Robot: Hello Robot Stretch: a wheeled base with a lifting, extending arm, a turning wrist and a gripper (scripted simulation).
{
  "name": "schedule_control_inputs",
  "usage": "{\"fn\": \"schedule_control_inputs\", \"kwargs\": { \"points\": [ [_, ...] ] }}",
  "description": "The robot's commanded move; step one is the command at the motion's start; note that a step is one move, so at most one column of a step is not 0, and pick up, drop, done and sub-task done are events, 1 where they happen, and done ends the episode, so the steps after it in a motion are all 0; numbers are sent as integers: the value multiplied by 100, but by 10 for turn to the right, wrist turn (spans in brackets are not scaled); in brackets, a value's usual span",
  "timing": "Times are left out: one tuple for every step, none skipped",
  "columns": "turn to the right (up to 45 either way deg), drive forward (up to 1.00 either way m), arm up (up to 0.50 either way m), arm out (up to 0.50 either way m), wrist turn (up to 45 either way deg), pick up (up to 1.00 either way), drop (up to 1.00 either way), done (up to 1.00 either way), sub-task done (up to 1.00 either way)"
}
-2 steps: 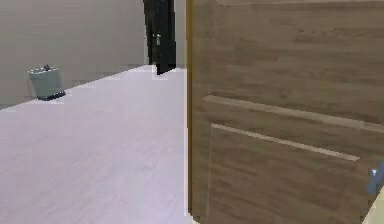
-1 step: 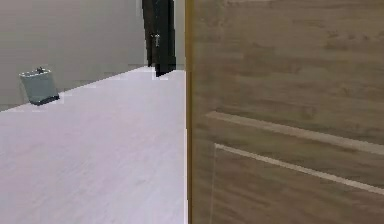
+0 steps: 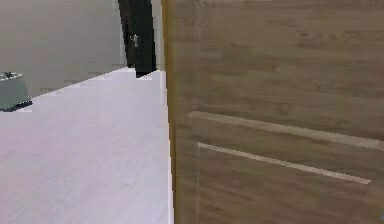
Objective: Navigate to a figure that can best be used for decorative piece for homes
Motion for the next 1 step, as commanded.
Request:
{"fn": "schedule_control_inputs", "kwargs": {
  "points": [
    [0, 45, 0, 0, 0, 0, 0, 0, 0]
  ]
}}
